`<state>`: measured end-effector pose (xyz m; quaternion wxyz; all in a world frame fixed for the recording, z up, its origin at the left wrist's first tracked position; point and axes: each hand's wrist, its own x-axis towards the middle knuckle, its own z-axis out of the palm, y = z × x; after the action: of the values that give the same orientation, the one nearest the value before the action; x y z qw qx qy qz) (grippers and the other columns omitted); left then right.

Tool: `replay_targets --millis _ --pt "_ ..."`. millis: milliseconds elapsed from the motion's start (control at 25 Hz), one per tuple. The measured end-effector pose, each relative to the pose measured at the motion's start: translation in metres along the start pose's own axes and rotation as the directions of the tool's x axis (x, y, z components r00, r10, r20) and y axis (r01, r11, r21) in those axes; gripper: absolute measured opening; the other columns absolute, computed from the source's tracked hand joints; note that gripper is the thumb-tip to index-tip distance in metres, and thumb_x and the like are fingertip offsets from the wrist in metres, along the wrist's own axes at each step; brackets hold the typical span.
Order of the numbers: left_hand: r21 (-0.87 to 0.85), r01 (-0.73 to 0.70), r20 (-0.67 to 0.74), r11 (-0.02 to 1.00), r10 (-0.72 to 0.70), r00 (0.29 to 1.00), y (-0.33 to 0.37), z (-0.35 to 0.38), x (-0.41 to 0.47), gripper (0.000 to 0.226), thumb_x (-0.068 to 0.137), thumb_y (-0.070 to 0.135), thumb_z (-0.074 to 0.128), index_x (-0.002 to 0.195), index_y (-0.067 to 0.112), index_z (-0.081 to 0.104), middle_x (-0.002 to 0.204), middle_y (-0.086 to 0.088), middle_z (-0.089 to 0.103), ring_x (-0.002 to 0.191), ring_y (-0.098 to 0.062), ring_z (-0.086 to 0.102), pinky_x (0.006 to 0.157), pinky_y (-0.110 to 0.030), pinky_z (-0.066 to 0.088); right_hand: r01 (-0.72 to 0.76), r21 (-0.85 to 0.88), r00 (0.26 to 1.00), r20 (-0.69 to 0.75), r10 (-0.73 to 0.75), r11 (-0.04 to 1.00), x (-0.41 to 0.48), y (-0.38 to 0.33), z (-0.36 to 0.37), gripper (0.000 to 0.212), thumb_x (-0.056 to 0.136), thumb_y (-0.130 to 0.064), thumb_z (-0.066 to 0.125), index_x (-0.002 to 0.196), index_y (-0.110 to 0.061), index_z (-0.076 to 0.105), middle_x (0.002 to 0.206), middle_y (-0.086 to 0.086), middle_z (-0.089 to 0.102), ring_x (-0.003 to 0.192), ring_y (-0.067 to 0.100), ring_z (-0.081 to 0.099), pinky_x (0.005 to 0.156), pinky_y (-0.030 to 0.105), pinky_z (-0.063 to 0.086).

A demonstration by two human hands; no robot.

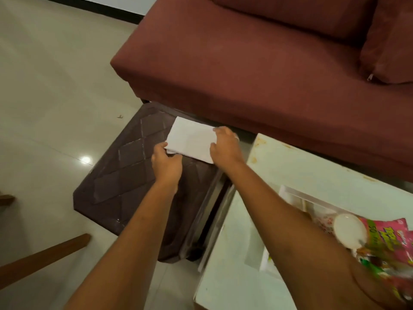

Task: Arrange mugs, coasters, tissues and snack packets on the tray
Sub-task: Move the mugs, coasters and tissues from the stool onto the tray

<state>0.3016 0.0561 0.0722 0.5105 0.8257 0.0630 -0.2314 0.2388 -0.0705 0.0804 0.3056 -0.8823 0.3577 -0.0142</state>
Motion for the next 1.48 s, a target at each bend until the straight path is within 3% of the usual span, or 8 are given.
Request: replay_targets --millis 160,320,560,680,920,1040,1320,1480 --pt "-0.221 0.161 0.052 0.962 -0.153 0.987 -0.004 0.015 -0.003 0.06 0.087 0.003 0.057 0.138 0.021 0.034 0.142 -0.004 0.034 0.119 -0.025 0.047 0.102 -0.044 0.046 0.031 -0.227 0.986 0.168 0.008 0.973 0.042 -0.001 0.008 0.061 0.094 -0.028 0.049 0.147 -0.012 0.022 0.153 0.008 0.027 0.139 0.03 0.025 0.11 0.042 0.031" --pt "-0.355 0.145 -0.003 0.924 -0.156 0.988 0.005 0.031 -0.007 0.068 0.083 -0.003 0.059 0.141 0.021 0.032 0.147 -0.003 0.026 0.11 -0.02 0.054 0.096 -0.041 0.052 0.043 -0.294 0.996 0.091 -0.017 0.955 0.042 0.005 0.016 0.057 0.089 -0.034 0.059 0.138 -0.013 0.038 0.14 0.01 0.04 0.129 0.03 0.038 0.098 0.041 0.041" --pt "-0.376 0.174 -0.006 0.91 -0.19 0.982 -0.001 0.039 -0.015 0.067 0.083 0.004 0.064 0.14 0.023 0.033 0.145 0.001 0.03 0.087 -0.004 0.052 0.065 -0.021 0.049 -0.178 0.217 0.974 0.175 0.141 0.96 0.019 0.025 0.013 0.053 0.082 -0.021 0.069 0.128 -0.015 0.043 0.125 0.009 0.055 0.109 0.026 0.055 0.083 0.034 0.049" --pt "-0.421 0.242 0.092 0.874 -0.224 0.97 -0.005 0.042 -0.025 0.067 0.084 0.009 0.066 0.14 0.024 0.034 0.143 0.001 0.039 0.105 -0.014 0.055 0.078 -0.029 0.051 -0.331 0.586 0.942 0.242 0.23 0.739 -0.017 0.044 0.004 0.048 0.084 -0.022 0.067 0.124 -0.024 0.042 0.122 0.001 0.053 0.104 0.018 0.055 0.078 0.027 0.053" --pt "-0.206 0.424 0.379 0.882 -0.328 0.865 -0.002 0.068 -0.073 0.041 0.085 0.031 0.067 0.122 0.017 0.056 0.096 -0.001 0.068 0.066 -0.009 0.056 0.048 -0.021 0.044 -0.407 0.895 0.896 0.352 0.271 0.184 -0.101 0.094 -0.034 0.038 0.085 -0.019 0.065 0.116 -0.033 0.048 0.117 -0.001 0.058 0.108 0.022 0.06 0.08 0.034 0.059" --pt "-0.132 0.437 0.539 0.89 -0.306 0.785 -0.01 0.087 -0.106 0.037 0.087 0.037 0.062 0.12 0.019 0.059 0.108 -0.001 0.069 0.091 -0.019 0.064 0.074 -0.035 0.055 -0.368 0.929 0.875 0.358 0.325 -0.033 -0.137 0.117 -0.05 0.04 0.085 -0.013 0.063 0.118 -0.032 0.052 0.118 -0.001 0.062 0.109 0.022 0.06 0.076 0.035 0.059" --pt "-0.113 0.336 0.684 0.935 -0.172 0.709 -0.022 0.125 -0.185 0.038 0.096 0.021 0.05 0.133 0.03 0.049 0.126 0.001 0.061 0.11 -0.023 0.059 0.09 -0.046 0.054 -0.302 0.931 0.834 0.154 0.53 0.205 -0.199 0.177 -0.084 0.023 0.084 -0.016 0.066 0.105 -0.025 0.063 0.104 0.0 0.072 0.096 0.021 0.067 0.069 0.028 0.057" --pt "0.015 0.216 0.67 0.976 -0.17 0.723 -0.028 0.14 -0.217 0.033 0.098 0.021 0.046 0.128 0.031 0.05 0.127 0.003 0.06 0.108 -0.019 0.059 0.089 -0.042 0.054 -0.314 0.813 0.827 -0.019 0.562 0.49 -0.222 0.197 -0.086 0.032 0.084 -0.01 0.065 0.105 -0.032 0.058 0.104 -0.004 0.069 0.087 0.007 0.066 0.068 0.021 0.055"
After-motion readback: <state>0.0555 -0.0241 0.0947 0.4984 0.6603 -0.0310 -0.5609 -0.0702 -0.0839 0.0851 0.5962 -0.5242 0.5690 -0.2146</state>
